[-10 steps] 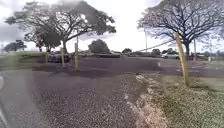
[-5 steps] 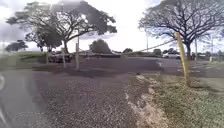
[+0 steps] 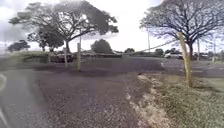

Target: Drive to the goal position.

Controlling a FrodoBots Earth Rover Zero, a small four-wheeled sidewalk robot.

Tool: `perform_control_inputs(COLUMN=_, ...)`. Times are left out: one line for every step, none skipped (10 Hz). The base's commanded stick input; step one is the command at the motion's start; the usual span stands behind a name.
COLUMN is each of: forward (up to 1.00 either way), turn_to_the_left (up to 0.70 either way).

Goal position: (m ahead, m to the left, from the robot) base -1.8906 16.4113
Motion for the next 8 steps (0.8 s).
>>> perform_control_inputs(forward=0.00, turn_to_the_left=0.70)
perform_control_inputs(forward=0.00, turn_to_the_left=0.70)
perform_control_inputs(forward=0.00, turn_to_the_left=0.70)
perform_control_inputs(forward=0.00, turn_to_the_left=0.70)
perform_control_inputs(forward=0.00, turn_to_the_left=0.70)
perform_control_inputs(forward=0.00, turn_to_the_left=0.70)
perform_control_inputs(forward=0.00, turn_to_the_left=0.70)
perform_control_inputs(forward=0.00, turn_to_the_left=0.70)
